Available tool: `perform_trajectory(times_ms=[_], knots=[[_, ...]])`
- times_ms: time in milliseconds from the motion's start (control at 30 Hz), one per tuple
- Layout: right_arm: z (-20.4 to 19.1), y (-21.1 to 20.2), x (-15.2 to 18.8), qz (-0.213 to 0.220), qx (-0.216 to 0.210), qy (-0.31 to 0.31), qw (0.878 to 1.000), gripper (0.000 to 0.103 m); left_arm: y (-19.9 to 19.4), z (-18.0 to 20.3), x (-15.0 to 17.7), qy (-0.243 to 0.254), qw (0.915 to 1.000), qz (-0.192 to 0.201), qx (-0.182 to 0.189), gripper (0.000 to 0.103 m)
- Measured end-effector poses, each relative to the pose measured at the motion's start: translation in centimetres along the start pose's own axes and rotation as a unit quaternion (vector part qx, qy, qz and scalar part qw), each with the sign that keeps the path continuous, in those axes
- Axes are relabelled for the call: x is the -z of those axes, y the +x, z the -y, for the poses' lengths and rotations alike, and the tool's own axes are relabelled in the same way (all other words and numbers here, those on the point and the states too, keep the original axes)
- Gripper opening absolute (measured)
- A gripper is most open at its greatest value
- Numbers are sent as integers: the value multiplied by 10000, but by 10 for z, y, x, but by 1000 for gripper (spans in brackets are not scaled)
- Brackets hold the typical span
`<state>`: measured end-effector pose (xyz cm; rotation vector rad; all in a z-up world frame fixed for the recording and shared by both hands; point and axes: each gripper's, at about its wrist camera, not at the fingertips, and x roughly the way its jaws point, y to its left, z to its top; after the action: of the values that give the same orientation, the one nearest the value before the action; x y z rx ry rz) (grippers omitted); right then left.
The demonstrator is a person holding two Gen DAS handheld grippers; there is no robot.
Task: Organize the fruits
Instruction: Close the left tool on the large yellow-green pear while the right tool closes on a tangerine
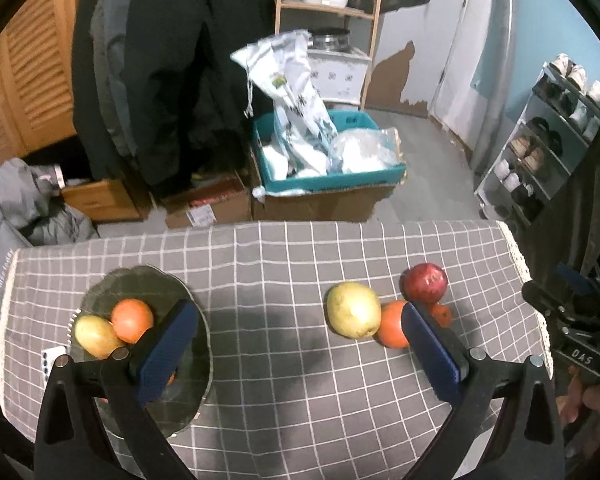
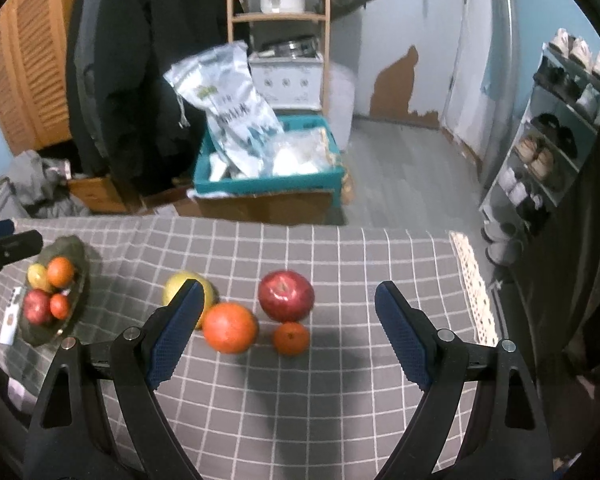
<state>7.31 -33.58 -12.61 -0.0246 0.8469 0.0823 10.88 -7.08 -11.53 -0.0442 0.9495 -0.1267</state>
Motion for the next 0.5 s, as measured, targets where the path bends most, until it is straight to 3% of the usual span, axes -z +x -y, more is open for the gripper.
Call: perform_trajectory(times_ms=[500], knots=[[5,79,17,-980,-11,175,9950,86,73,6,16,10,9977,-676,-108,102]])
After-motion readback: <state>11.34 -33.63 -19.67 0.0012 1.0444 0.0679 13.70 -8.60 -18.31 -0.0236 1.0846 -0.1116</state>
